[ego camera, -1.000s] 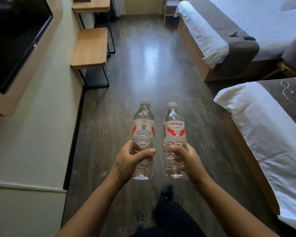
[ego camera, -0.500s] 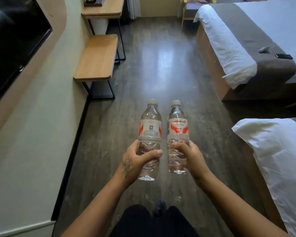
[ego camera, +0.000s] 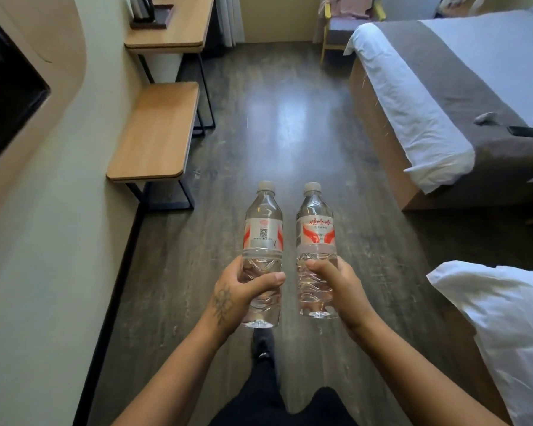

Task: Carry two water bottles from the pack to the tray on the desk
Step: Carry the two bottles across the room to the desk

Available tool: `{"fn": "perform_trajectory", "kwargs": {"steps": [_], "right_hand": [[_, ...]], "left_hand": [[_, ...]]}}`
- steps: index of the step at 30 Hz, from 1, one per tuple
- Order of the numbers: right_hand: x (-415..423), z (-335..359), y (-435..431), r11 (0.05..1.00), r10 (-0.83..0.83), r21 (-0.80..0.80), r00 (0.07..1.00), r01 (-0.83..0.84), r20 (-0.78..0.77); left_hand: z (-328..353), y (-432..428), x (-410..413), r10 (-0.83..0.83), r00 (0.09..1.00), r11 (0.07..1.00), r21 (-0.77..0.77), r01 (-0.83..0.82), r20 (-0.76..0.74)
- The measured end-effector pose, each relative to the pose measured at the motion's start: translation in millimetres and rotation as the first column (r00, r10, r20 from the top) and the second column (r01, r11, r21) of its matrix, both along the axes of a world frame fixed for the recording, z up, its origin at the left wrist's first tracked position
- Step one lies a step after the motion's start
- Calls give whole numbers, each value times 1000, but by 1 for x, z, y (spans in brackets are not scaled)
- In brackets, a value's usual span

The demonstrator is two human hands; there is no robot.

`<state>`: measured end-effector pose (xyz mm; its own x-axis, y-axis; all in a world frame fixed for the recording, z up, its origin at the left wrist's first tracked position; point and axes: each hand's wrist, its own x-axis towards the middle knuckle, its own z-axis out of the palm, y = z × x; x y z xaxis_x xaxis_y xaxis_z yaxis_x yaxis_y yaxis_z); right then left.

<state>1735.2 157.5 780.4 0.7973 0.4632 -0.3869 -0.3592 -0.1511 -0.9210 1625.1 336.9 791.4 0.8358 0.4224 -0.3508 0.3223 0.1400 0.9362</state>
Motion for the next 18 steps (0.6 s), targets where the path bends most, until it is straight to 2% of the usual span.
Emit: {"fn": "perform_trajectory", "kwargs": {"steps": [10, 18], "right_hand": [[178, 20, 116, 998, -57, 12, 998, 57, -1], [316, 12, 181, 998, -61, -11, 998, 61, 10]], "left_hand": [[15, 122, 195, -105, 994, 994, -20, 105, 18], [14, 185, 328, -87, 996, 996, -18, 87, 15]]}}
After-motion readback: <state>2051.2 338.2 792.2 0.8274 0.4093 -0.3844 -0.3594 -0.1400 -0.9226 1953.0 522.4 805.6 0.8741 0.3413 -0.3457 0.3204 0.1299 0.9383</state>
